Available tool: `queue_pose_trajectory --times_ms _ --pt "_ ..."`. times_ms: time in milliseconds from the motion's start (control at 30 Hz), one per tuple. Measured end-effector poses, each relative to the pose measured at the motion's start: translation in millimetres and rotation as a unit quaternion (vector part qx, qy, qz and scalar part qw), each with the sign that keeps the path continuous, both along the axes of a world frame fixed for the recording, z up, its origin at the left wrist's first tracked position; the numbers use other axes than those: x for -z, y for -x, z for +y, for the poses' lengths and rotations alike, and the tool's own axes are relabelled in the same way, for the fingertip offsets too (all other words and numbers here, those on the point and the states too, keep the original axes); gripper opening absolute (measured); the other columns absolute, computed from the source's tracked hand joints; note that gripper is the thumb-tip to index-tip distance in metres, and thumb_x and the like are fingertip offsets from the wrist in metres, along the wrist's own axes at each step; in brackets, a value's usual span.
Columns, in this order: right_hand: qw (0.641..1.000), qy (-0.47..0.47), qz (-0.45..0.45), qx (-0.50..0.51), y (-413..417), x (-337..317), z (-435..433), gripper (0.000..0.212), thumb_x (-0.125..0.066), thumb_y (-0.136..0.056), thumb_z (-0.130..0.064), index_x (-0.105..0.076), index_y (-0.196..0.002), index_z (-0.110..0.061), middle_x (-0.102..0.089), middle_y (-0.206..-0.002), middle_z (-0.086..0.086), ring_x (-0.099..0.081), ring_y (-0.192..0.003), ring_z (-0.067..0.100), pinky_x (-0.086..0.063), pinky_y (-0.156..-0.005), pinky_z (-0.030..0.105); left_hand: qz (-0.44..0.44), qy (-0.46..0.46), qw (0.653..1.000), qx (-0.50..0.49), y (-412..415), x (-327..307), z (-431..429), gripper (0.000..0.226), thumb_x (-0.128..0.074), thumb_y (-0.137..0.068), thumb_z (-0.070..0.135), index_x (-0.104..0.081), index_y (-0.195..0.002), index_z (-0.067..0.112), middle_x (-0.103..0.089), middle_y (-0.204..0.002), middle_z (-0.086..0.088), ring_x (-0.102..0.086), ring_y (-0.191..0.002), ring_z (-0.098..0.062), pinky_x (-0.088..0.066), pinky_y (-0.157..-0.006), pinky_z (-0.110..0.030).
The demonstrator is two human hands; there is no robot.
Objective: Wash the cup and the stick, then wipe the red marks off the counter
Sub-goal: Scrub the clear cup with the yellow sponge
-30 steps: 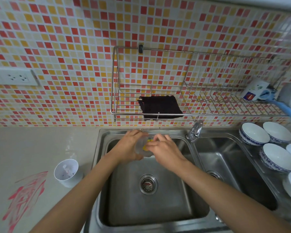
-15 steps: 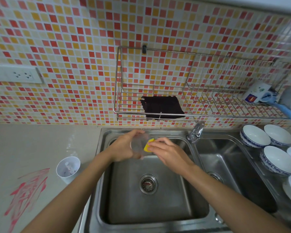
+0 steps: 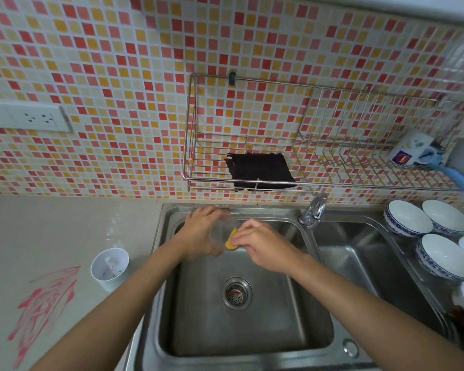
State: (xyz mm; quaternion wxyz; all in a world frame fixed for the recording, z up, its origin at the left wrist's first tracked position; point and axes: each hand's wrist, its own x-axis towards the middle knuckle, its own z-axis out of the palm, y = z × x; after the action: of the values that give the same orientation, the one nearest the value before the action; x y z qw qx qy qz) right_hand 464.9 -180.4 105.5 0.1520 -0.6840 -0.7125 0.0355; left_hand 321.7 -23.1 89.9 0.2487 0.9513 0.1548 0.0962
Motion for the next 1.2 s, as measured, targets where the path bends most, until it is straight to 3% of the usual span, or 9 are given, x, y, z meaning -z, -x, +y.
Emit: queue_pose_trajectory --times_ms 67,133,200,333,533,633,767,967,1200 --pt "0.984 -0.065 -0.165 -0.028 -6.5 -1.2 2.4 0.028 -0.072 -0.076 -0.010 -0.075 -0.100 -0.024 -0.071 -0.105 -0.014 -0.057 -0.105 0.019 -0.044 -0.087 0.033 0.021 -0.033 0.999 0.008 -2.9 -3.7 0.1 0.089 -0.084 -0.062 0.040 -0.041 -0.140 0.032 -0.044 -0.137 0.009 -0.037 -0.129 -0.015 -0.030 -0.113 -0.039" --pt "0.971 -0.109 -0.210 -0.009 -6.0 0.3 1.2 0.023 -0.058 -0.083 -0.016 -0.074 -0.097 -0.022 -0.071 -0.103 -0.013 -0.059 -0.104 0.019 -0.042 -0.085 0.032 0.011 -0.025 0.999 0.019 -5.3 -6.7 1.2 0.090 -0.086 -0.062 0.035 -0.043 -0.140 0.029 -0.044 -0.139 0.008 -0.038 -0.129 -0.014 -0.032 -0.112 -0.031" --pt "0.981 -0.115 -0.156 0.021 4.3 6.7 -2.0 0.033 -0.052 -0.080 -0.009 -0.074 -0.101 -0.021 -0.071 -0.105 -0.010 -0.059 -0.104 0.020 -0.045 -0.085 0.033 -0.007 -0.020 0.999 0.027 -5.5 -7.5 2.6 0.089 -0.087 -0.062 0.032 -0.044 -0.139 0.028 -0.045 -0.136 0.007 -0.040 -0.127 -0.014 -0.036 -0.110 -0.030" --pt "0.987 0.006 0.124 0.100 21.3 18.9 -3.2 0.030 -0.060 -0.087 -0.003 -0.074 -0.110 -0.019 -0.071 -0.111 -0.008 -0.055 -0.107 0.016 -0.041 -0.097 0.023 0.003 -0.040 0.999 0.036 0.0 -2.1 1.2 0.085 -0.083 -0.066 0.029 -0.042 -0.141 0.027 -0.045 -0.134 0.005 -0.041 -0.124 -0.015 -0.035 -0.107 -0.026" --pt "0.987 -0.074 -0.138 0.025 10.8 7.8 -5.2 0.053 -0.079 -0.056 -0.002 -0.072 -0.105 -0.020 -0.071 -0.104 -0.009 -0.058 -0.102 0.020 -0.048 -0.081 0.033 -0.012 -0.016 1.000 0.023 3.8 -0.6 -9.2 0.088 -0.084 -0.062 0.025 -0.043 -0.141 0.022 -0.047 -0.133 0.001 -0.045 -0.123 -0.019 -0.036 -0.105 -0.025" --pt "0.986 -0.122 -0.076 0.088 29.1 16.2 -7.8 0.043 -0.075 -0.064 0.002 -0.074 -0.101 -0.019 -0.072 -0.102 -0.010 -0.057 -0.097 0.021 -0.051 -0.080 0.035 -0.027 -0.010 0.999 0.019 8.7 -4.2 -10.1 0.088 -0.085 -0.061 0.022 -0.045 -0.140 0.021 -0.048 -0.132 -0.001 -0.045 -0.122 -0.020 -0.036 -0.105 -0.026" --pt "0.960 -0.047 0.214 0.174 61.3 23.6 -13.9 0.026 -0.063 -0.087 -0.006 -0.075 -0.105 -0.020 -0.072 -0.105 -0.008 -0.054 -0.102 0.014 -0.042 -0.094 0.019 -0.013 -0.032 0.999 0.020 25.3 0.2 -12.1 0.085 -0.084 -0.064 0.031 -0.045 -0.139 0.026 -0.047 -0.132 0.002 -0.044 -0.123 -0.018 -0.039 -0.107 -0.033" --pt "0.986 -0.137 -0.033 0.094 51.3 18.1 -27.6 0.046 -0.073 -0.070 0.007 -0.074 -0.108 -0.020 -0.071 -0.110 -0.010 -0.058 -0.097 0.020 -0.055 -0.081 0.033 -0.028 -0.033 0.999 -0.008 44.5 -2.8 -23.7 0.089 -0.084 -0.063 0.026 -0.041 -0.141 0.028 -0.045 -0.135 0.004 -0.042 -0.125 -0.019 -0.042 -0.106 -0.035" --pt "0.981 -0.092 0.098 0.141 81.8 21.9 -42.3 0.030 -0.063 -0.086 -0.006 -0.074 -0.109 -0.021 -0.072 -0.110 -0.011 -0.057 -0.093 0.017 -0.048 -0.088 0.027 -0.055 -0.053 0.997 0.014 48.9 -3.8 -36.6 0.080 -0.081 -0.068 0.021 -0.046 -0.140 0.019 -0.047 -0.136 -0.004 -0.042 -0.126 -0.025 -0.041 -0.106 -0.039"
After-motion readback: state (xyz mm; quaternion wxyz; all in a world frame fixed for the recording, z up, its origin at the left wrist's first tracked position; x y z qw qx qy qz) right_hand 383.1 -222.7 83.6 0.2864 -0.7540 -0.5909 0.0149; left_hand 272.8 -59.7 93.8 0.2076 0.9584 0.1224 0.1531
